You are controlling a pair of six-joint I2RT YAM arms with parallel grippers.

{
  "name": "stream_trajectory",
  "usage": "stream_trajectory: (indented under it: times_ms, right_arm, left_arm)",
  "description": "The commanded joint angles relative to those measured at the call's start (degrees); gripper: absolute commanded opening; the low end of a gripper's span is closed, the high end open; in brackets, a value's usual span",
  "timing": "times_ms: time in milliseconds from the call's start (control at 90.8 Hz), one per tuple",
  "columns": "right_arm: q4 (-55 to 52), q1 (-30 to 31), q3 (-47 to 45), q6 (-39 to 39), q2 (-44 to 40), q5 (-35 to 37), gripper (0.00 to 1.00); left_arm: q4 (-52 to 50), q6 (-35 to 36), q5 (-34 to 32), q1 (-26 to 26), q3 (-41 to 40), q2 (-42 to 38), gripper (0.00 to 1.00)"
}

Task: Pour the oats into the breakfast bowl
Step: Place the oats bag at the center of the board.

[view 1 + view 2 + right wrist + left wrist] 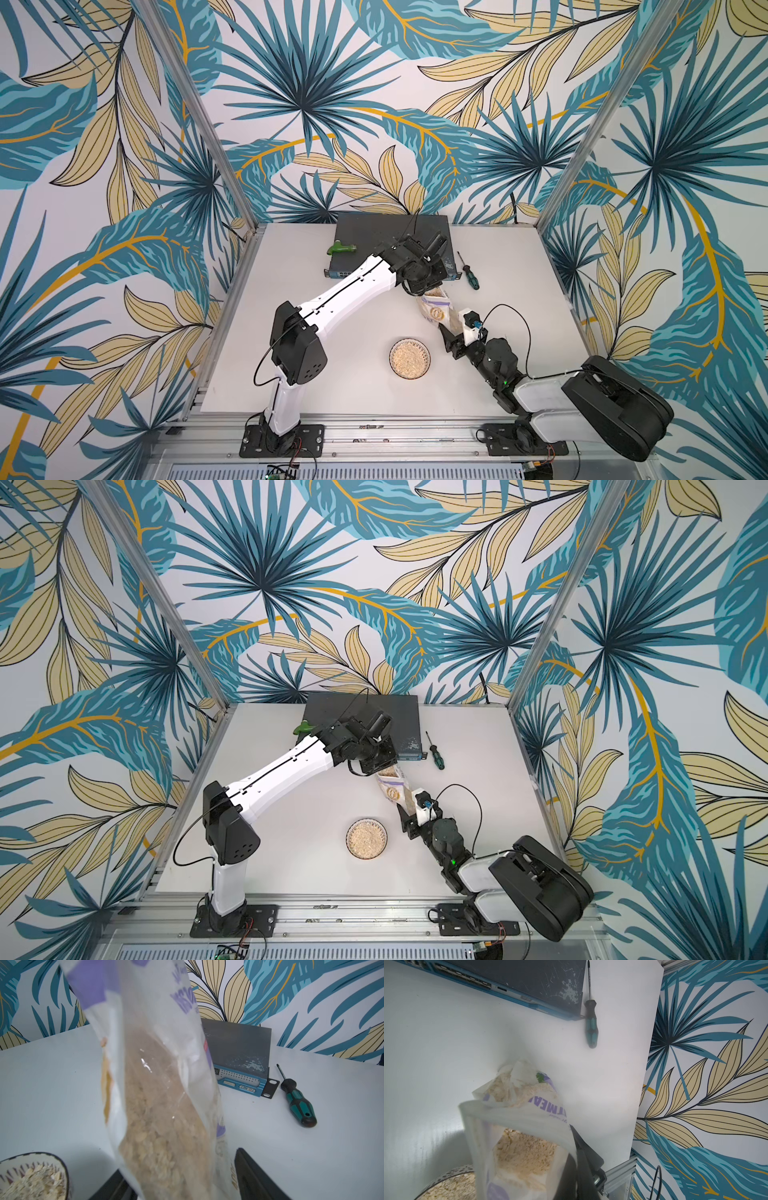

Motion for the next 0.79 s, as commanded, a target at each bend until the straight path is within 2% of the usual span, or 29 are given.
stream_trajectory:
  times_ms: [0, 187, 375, 562, 782]
  right_arm:
    - [-6.1, -0.3, 0.4, 4.3, -3.7, 1.4, 0.77]
    - [-17.8, -0.3, 2.5, 6.7, -14.9, -1.0, 0.83]
    - [-29.4, -0.2, 4.6, 7.7, -25.6, -5.2, 0.84]
    - [-35.2, -0.2, 7.0, 6.4, -30.5, -5.8, 0.84]
    - [-43.4, -0.2, 12.2, 7.1, -30.6, -3.9, 0.83]
  left_arm:
    - [1.6, -0.1, -0.4, 0.3, 1.8, 0.3, 0.00]
    - [0.8, 0.1, -0.6, 0.2, 3.6, 1.6, 0.00]
    - [0.2, -0.4, 1.3, 0.3, 6.4, 4.4, 0.00]
    - [0.7, -0.6, 1.5, -0.2, 6.8, 4.7, 0.00]
    - [2.6, 0.4, 3.5, -0.2, 7.2, 3.7, 0.33]
